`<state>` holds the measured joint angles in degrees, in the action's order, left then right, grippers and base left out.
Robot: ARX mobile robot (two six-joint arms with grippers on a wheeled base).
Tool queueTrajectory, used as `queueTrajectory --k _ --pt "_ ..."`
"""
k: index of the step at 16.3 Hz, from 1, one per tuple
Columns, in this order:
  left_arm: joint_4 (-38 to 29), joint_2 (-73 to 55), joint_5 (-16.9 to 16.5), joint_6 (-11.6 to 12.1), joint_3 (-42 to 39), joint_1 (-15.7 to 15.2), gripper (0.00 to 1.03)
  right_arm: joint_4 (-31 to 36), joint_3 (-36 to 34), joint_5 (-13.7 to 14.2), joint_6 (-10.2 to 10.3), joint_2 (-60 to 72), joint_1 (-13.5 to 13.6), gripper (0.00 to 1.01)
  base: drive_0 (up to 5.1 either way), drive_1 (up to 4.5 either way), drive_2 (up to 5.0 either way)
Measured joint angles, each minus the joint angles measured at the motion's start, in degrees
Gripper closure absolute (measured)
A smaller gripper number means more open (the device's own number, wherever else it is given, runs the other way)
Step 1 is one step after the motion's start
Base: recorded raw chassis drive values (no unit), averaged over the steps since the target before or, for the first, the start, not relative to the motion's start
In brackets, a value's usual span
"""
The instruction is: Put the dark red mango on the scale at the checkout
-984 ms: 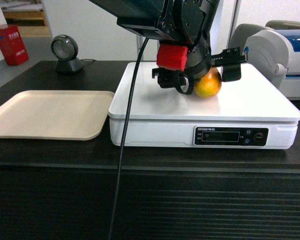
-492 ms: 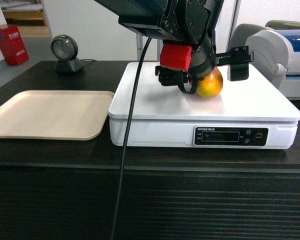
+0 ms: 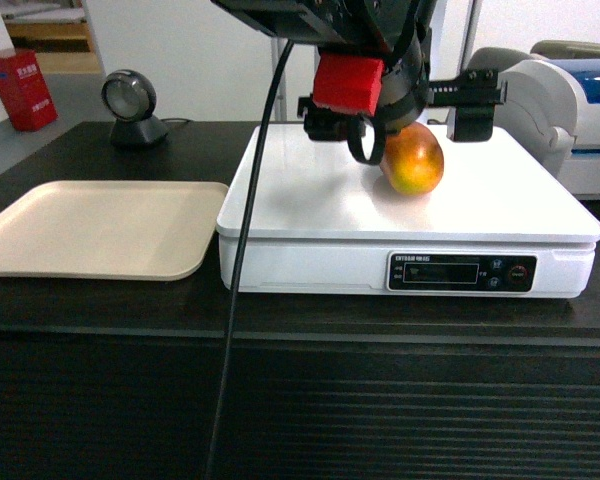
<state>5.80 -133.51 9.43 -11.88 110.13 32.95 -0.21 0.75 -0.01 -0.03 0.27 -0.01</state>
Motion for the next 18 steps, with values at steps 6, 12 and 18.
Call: queueTrajectory --k 6,12,18 --pt "-9.9 14.34 0.39 3.43 -15.65 -2.6 0.05 0.0 0.0 0.0 0.0 0.0 0.0 0.03 0.0 0.0 0.0" --pt "-22.1 38.32 -1.07 8.22 -42.77 -11.15 0.05 0.0 0.0 0.0 0.0 0.0 0.0 0.03 0.0 0.0 0.0" --pt "-24.74 69.16 -0.26 14.19 -67.89 -20.9 0.05 0.0 0.0 -0.02 0.0 0.0 0.0 0.03 0.0 0.0 0.0"
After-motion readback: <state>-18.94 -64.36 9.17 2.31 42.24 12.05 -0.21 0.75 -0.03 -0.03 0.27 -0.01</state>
